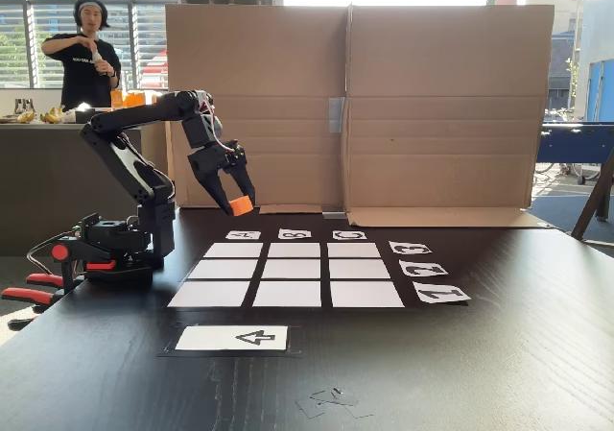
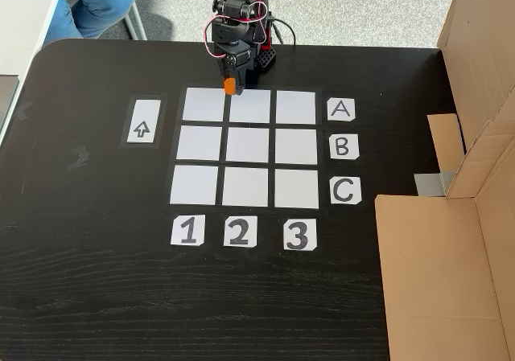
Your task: Pick up the round, orange token and place it in the grid on square A2.
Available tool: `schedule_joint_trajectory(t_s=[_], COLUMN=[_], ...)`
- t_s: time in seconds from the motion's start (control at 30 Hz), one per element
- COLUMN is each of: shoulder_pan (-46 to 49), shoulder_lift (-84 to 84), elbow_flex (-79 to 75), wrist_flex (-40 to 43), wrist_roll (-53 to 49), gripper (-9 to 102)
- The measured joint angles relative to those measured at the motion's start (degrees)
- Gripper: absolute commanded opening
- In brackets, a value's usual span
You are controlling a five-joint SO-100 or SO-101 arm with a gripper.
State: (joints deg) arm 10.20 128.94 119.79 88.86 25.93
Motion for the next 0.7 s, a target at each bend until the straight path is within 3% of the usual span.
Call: schedule_joint_trajectory(t_s=[0.33,0.7], shoulder_pan=[-6.33,-10.55], shoulder_lift=[-0.26,-0.35], elbow_flex=[10.55,23.82], wrist_flex=[-3.08,-15.38], wrist_roll=[-4.13,-4.13], gripper=[-1,-1])
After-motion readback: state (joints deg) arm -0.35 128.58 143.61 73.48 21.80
